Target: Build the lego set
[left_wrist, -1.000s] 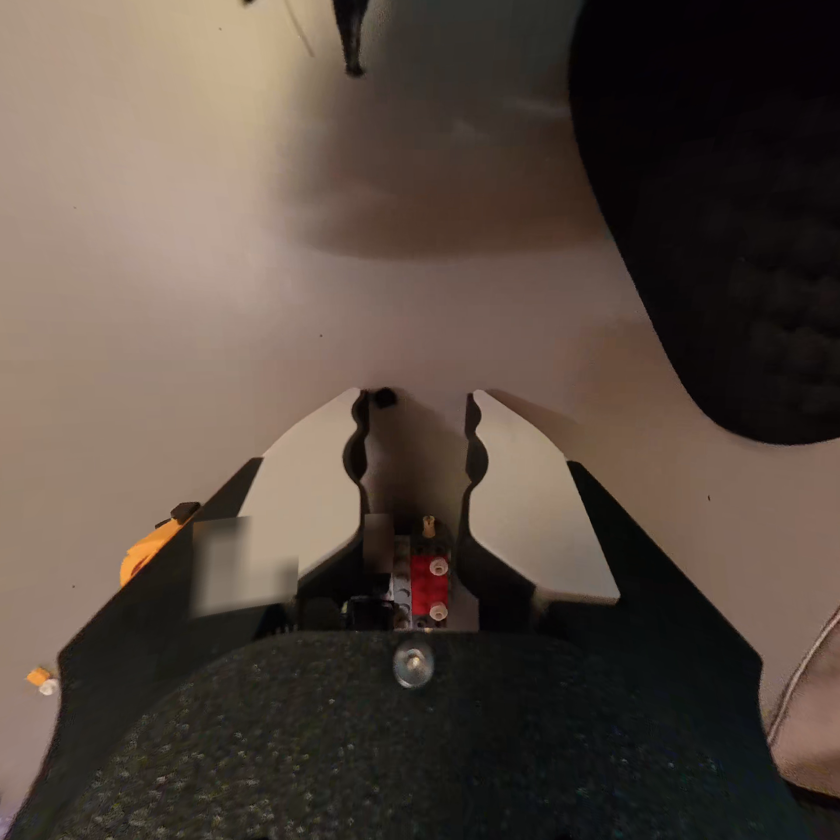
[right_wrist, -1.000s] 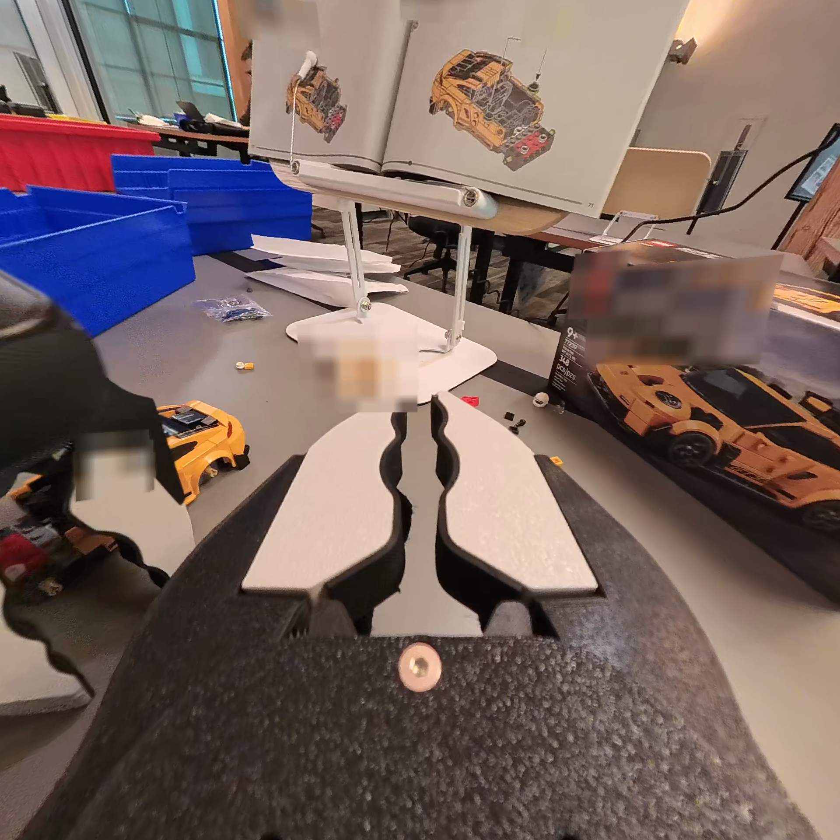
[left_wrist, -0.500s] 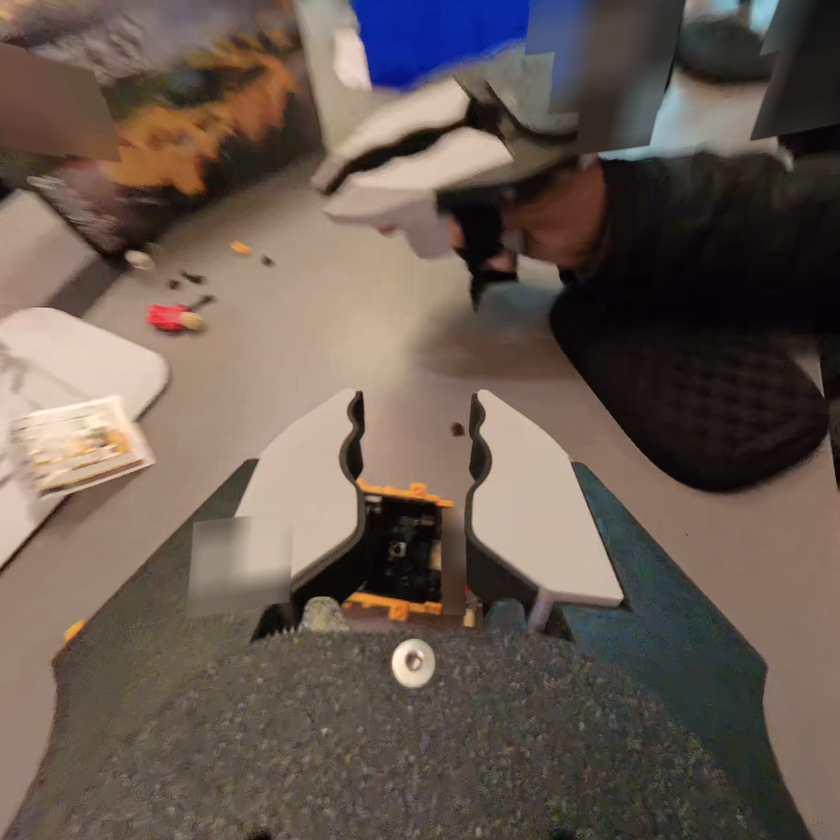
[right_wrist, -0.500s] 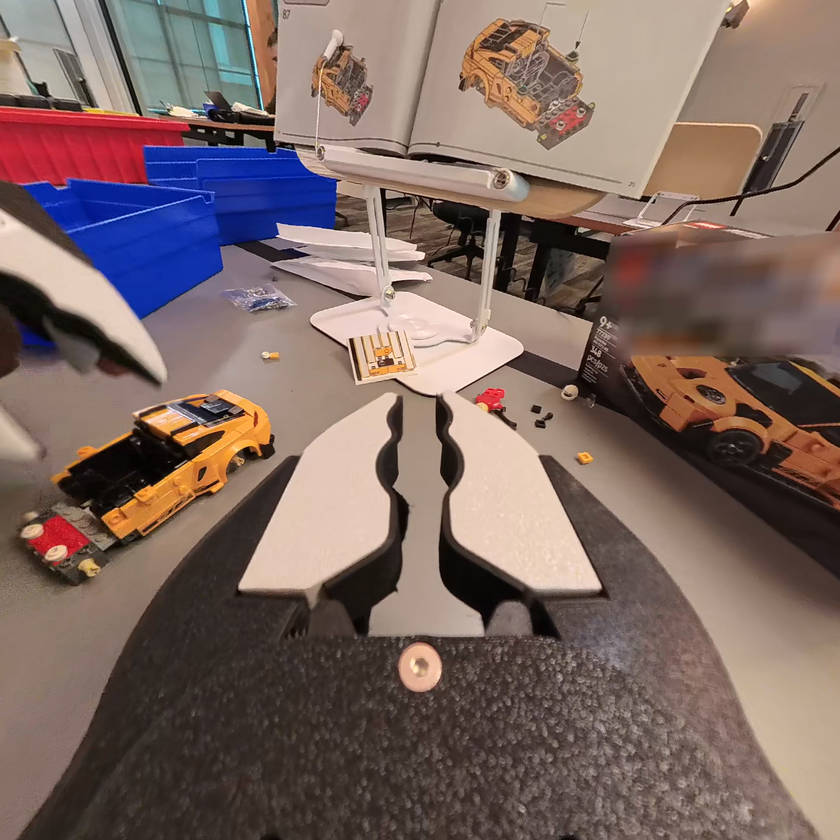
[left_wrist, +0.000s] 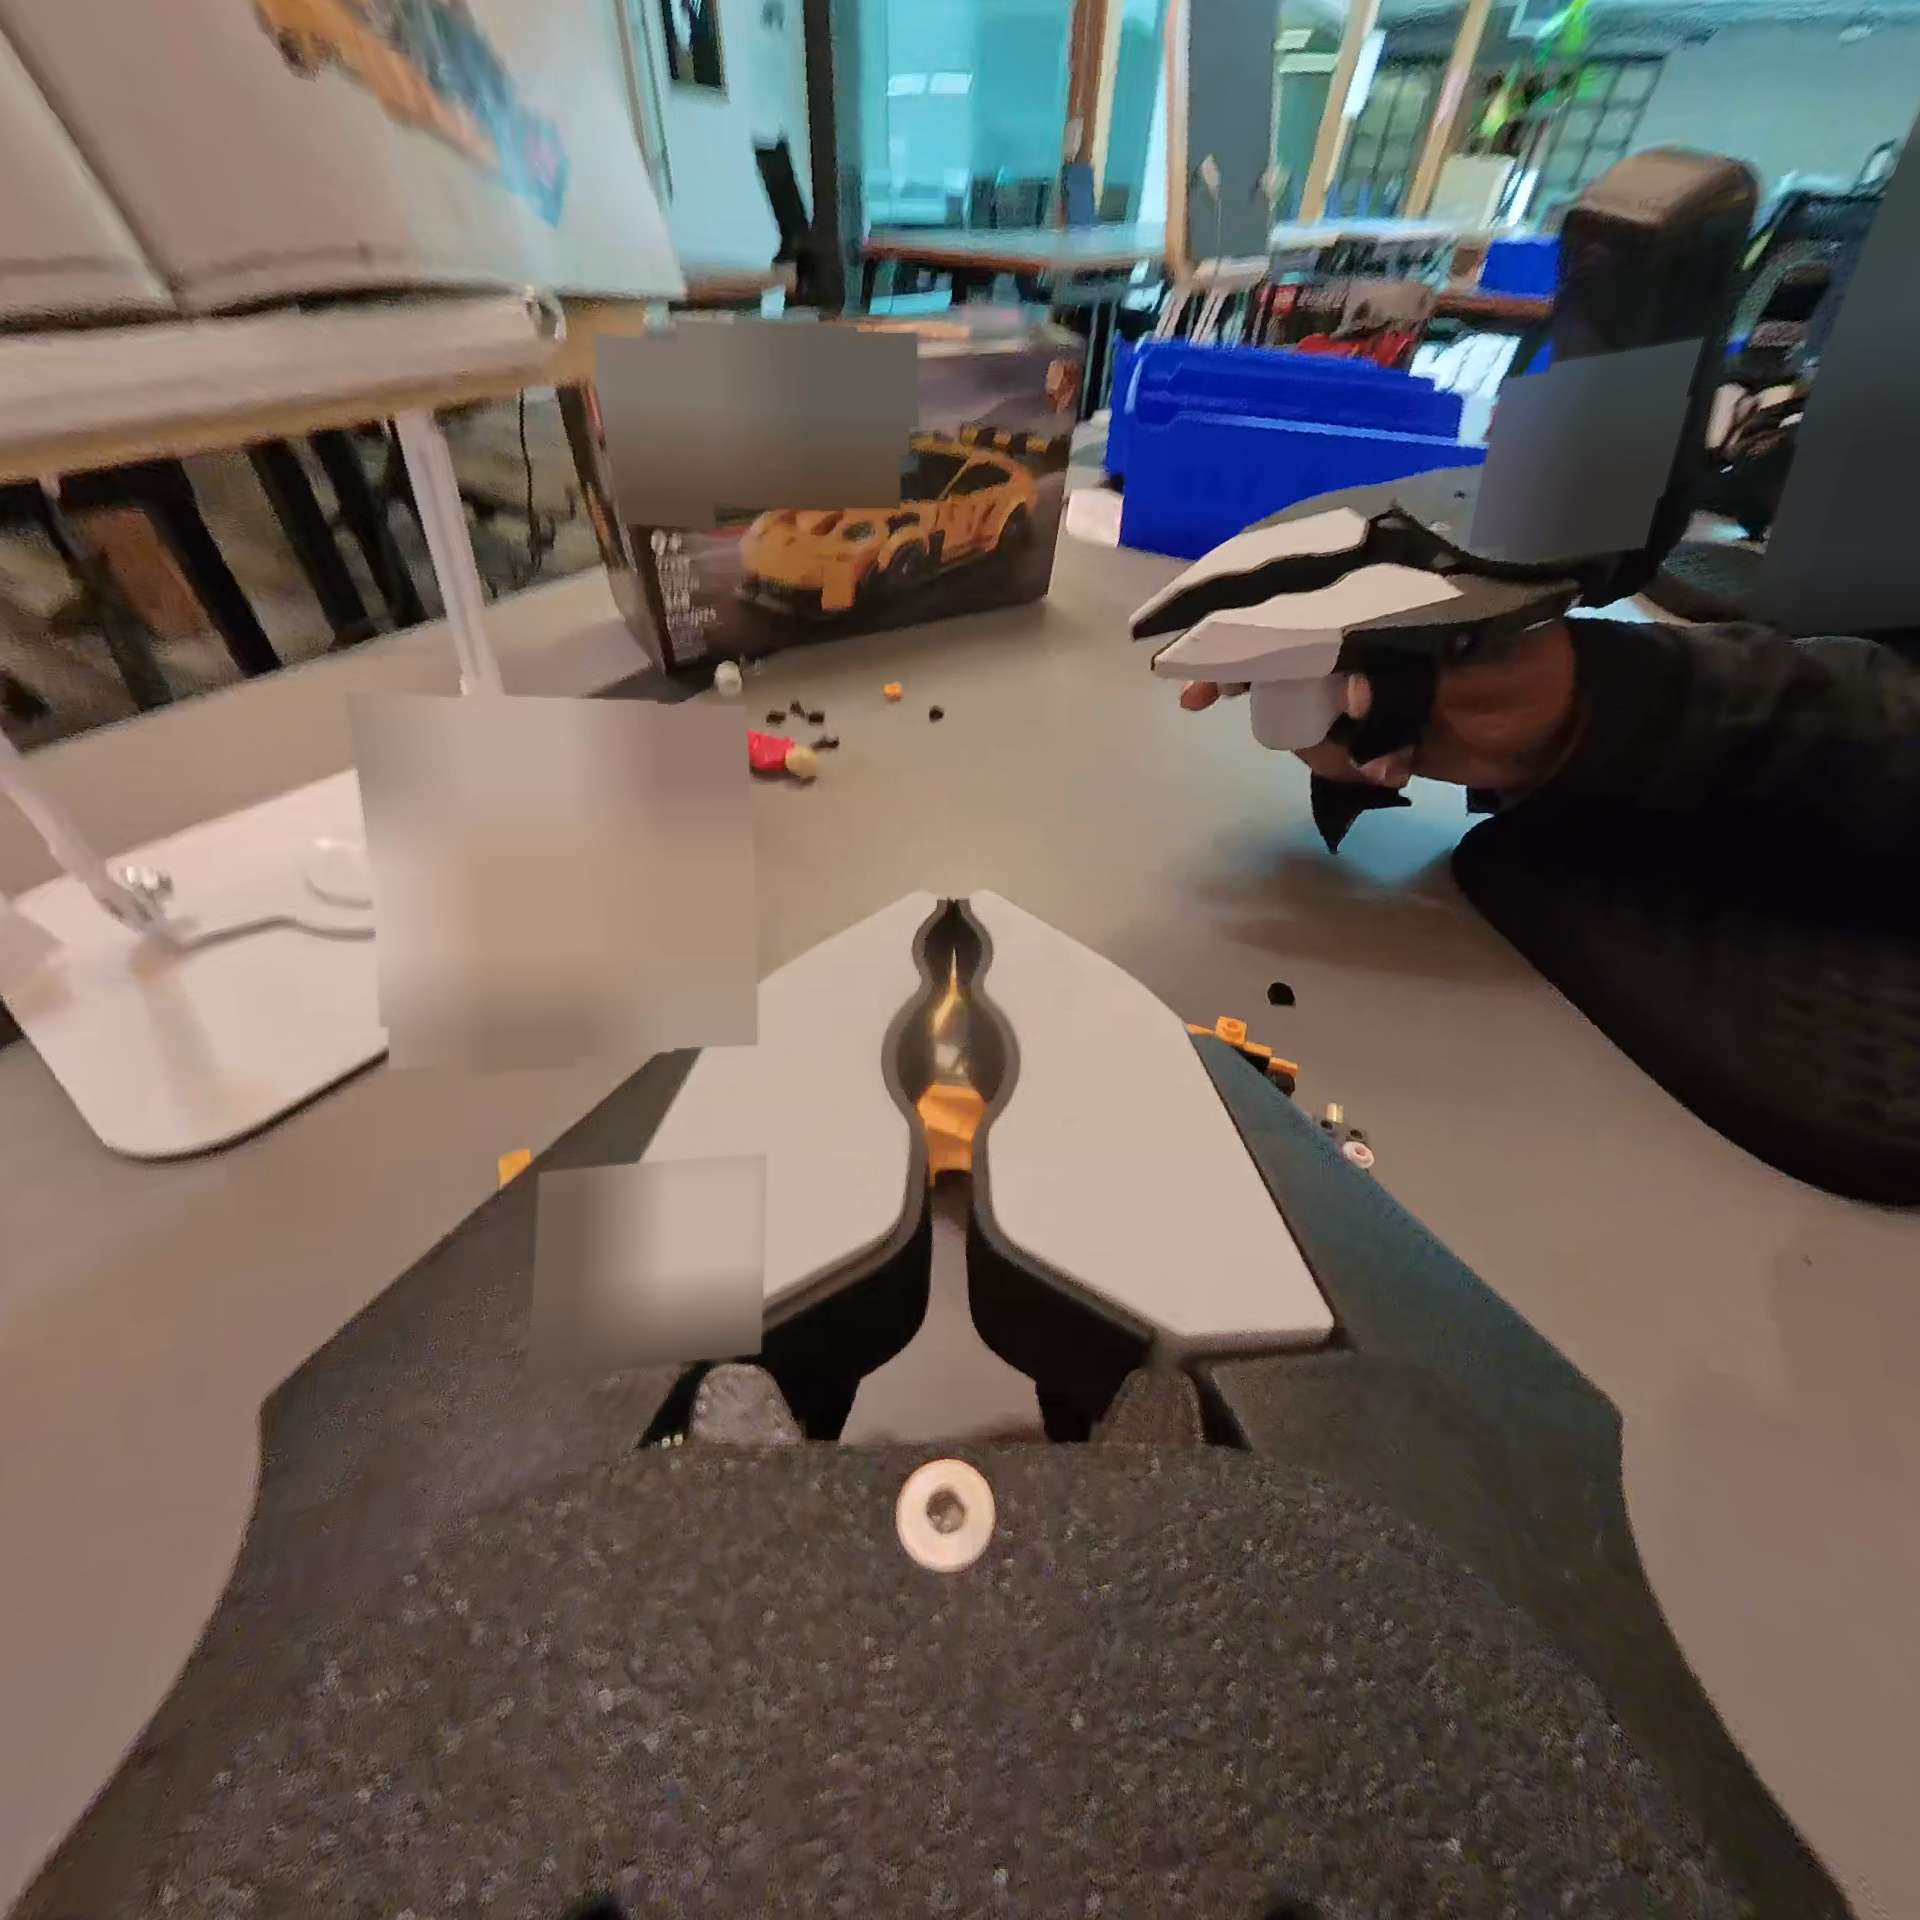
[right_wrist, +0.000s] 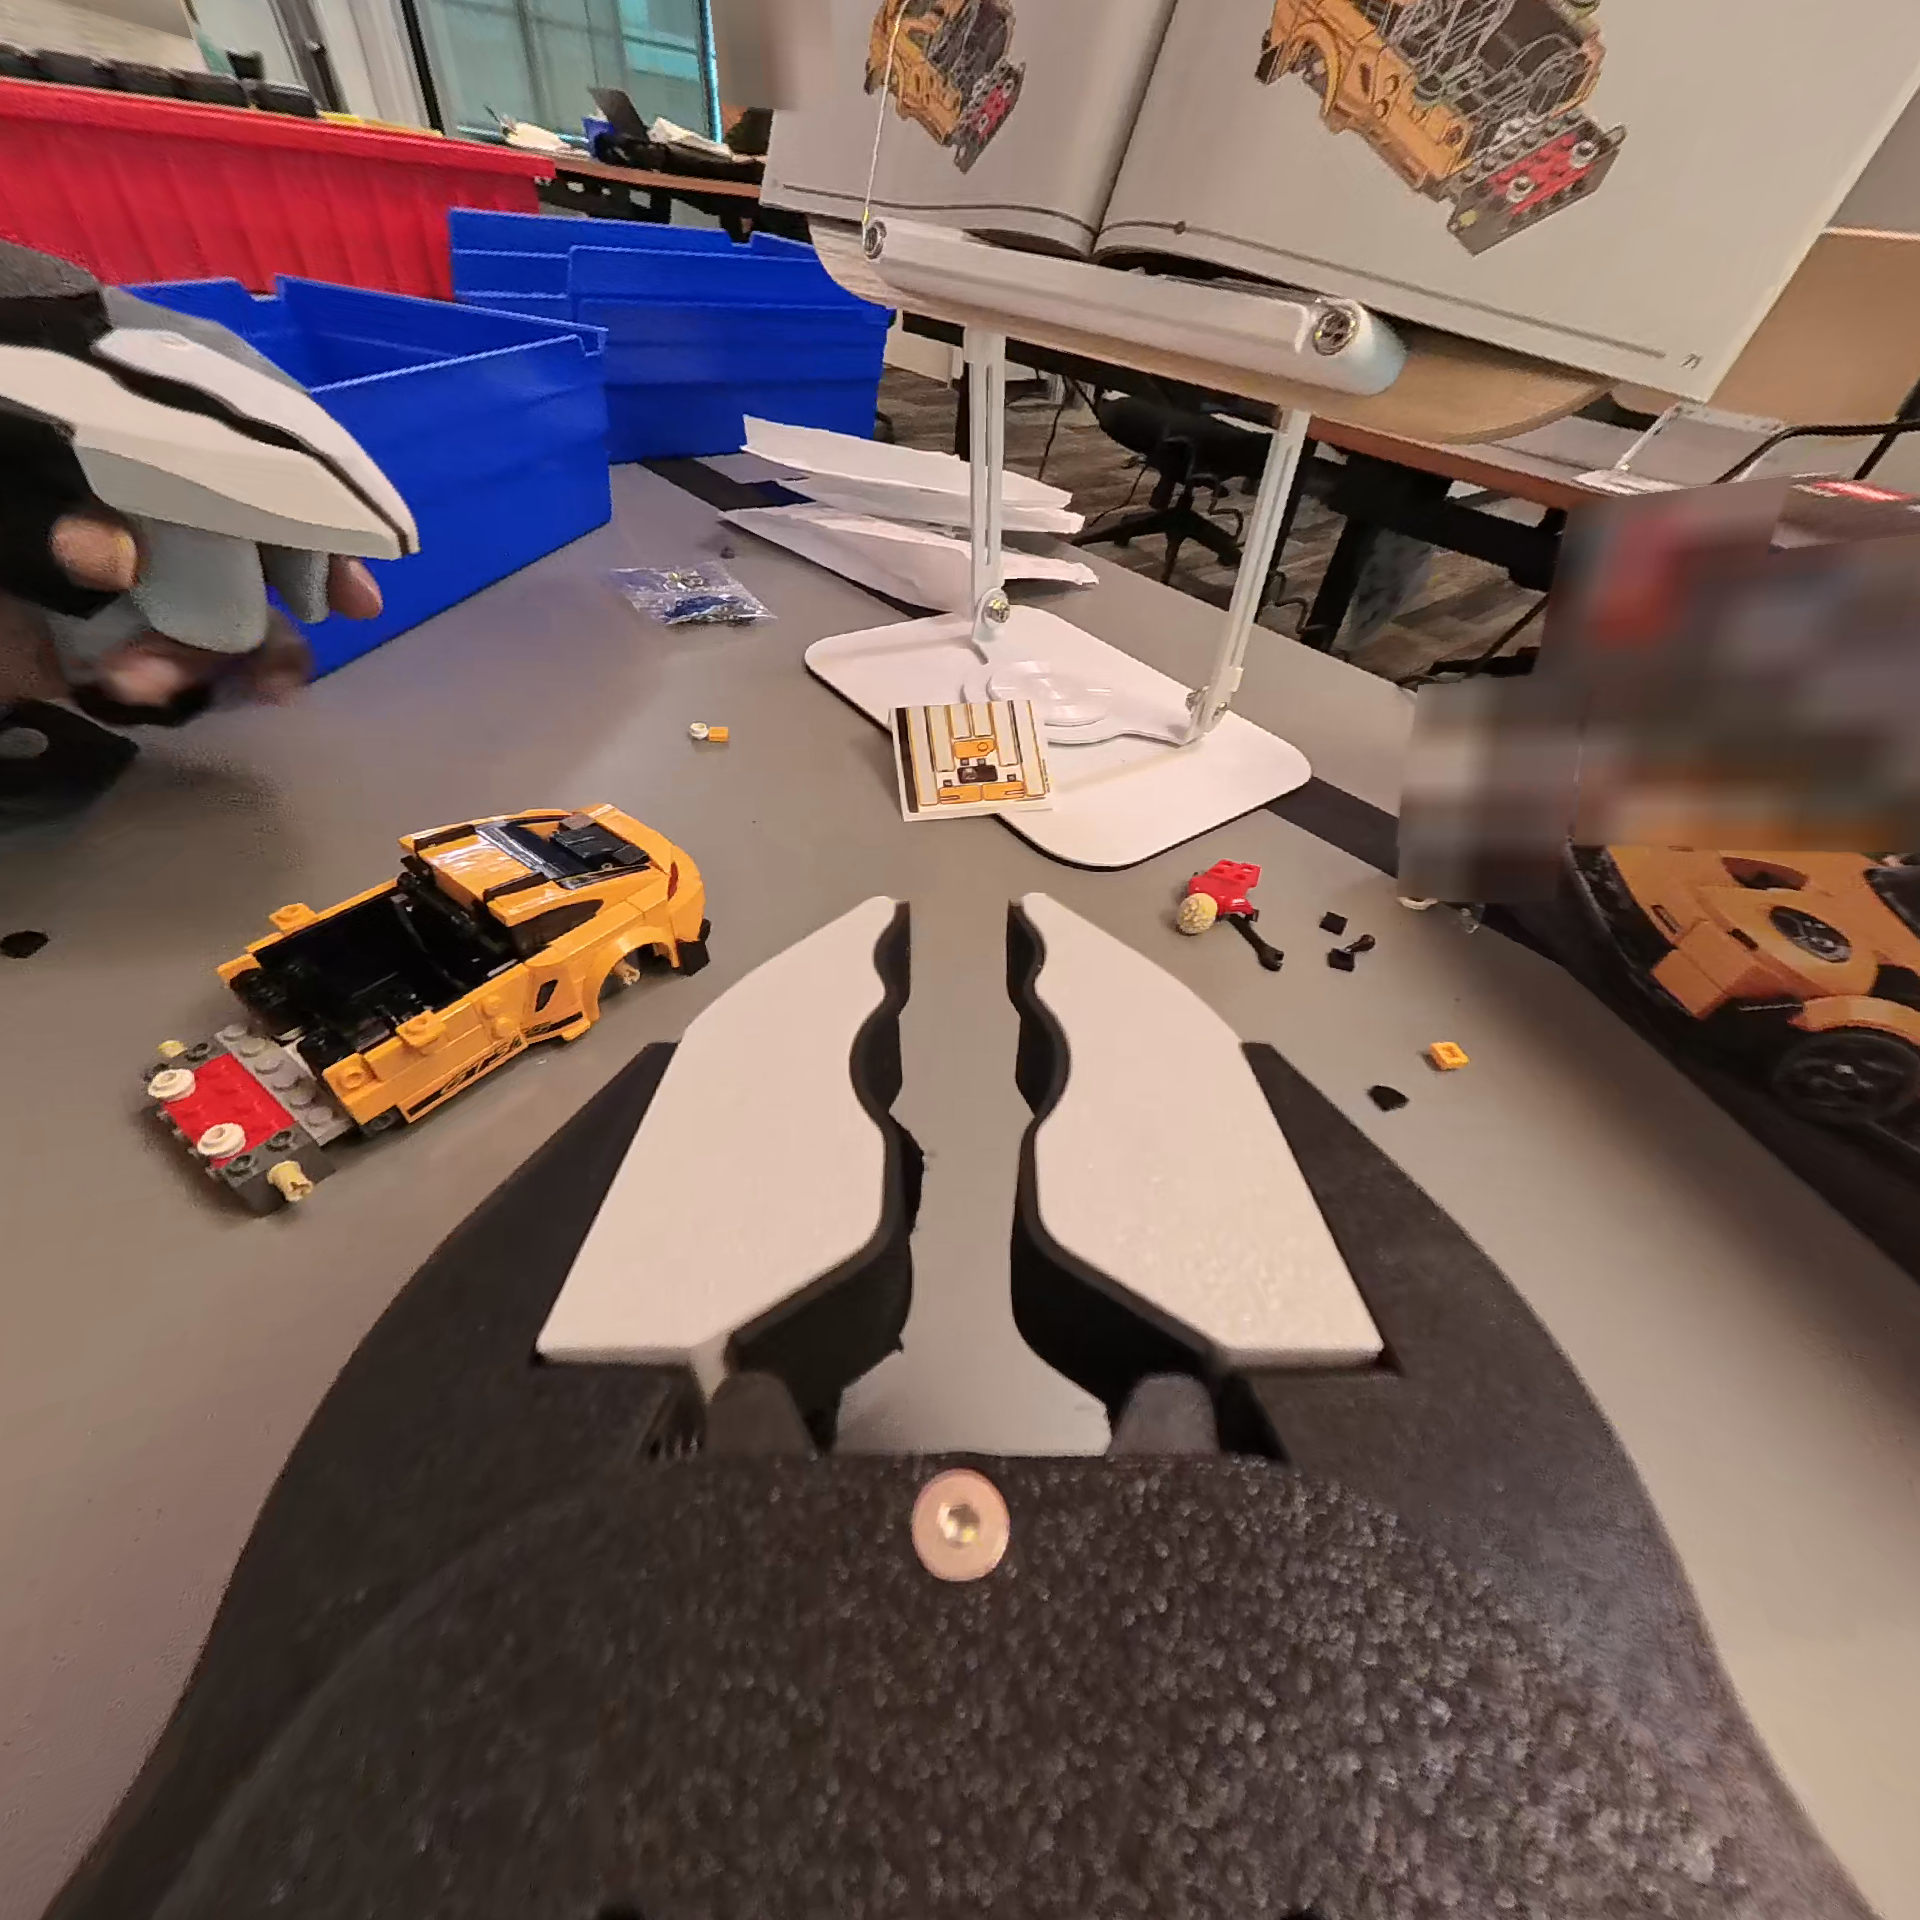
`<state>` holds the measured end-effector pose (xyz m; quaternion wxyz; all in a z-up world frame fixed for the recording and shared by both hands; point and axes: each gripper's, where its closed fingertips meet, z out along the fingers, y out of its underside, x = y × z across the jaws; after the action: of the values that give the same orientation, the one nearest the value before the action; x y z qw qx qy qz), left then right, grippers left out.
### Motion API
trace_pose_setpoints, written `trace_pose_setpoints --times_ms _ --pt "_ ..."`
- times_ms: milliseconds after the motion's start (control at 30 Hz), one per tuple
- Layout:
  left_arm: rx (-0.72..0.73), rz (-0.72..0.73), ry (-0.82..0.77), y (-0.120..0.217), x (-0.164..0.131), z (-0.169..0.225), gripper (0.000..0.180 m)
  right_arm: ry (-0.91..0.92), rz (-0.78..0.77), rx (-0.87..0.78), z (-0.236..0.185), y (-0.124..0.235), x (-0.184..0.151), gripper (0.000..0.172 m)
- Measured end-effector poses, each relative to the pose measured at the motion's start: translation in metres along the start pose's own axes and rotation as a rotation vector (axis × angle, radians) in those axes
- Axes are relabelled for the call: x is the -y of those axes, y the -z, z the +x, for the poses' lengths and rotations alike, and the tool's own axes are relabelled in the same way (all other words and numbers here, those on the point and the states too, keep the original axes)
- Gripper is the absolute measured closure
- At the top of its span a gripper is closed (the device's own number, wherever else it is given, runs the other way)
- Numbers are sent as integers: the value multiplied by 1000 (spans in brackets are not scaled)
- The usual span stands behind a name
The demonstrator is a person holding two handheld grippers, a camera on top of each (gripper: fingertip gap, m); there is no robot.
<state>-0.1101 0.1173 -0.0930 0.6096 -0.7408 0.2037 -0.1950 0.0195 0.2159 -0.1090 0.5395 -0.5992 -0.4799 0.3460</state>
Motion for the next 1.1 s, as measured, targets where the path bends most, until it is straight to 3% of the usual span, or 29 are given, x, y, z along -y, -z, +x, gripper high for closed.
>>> trace_pose_setpoints --times_ms 233,433,667,767,1100 --pt "-31 114 31 0 9 5 180 38 -19 23 -7 -3 -3 149" --pt "30 77 19 3 9 -5 180 104 -45 11 -14 0 3 155" --pt "2 -35 -71 -6 -13 -2 178 3 -558 237 -78 28 -45 152" --pt "-26 -62 -114 -9 -18 7 179 9 -707 223 -94 38 -69 156" --pt "-79 -98 -144 -11 -26 25 180 -90 -798 168 -101 25 -88 157"
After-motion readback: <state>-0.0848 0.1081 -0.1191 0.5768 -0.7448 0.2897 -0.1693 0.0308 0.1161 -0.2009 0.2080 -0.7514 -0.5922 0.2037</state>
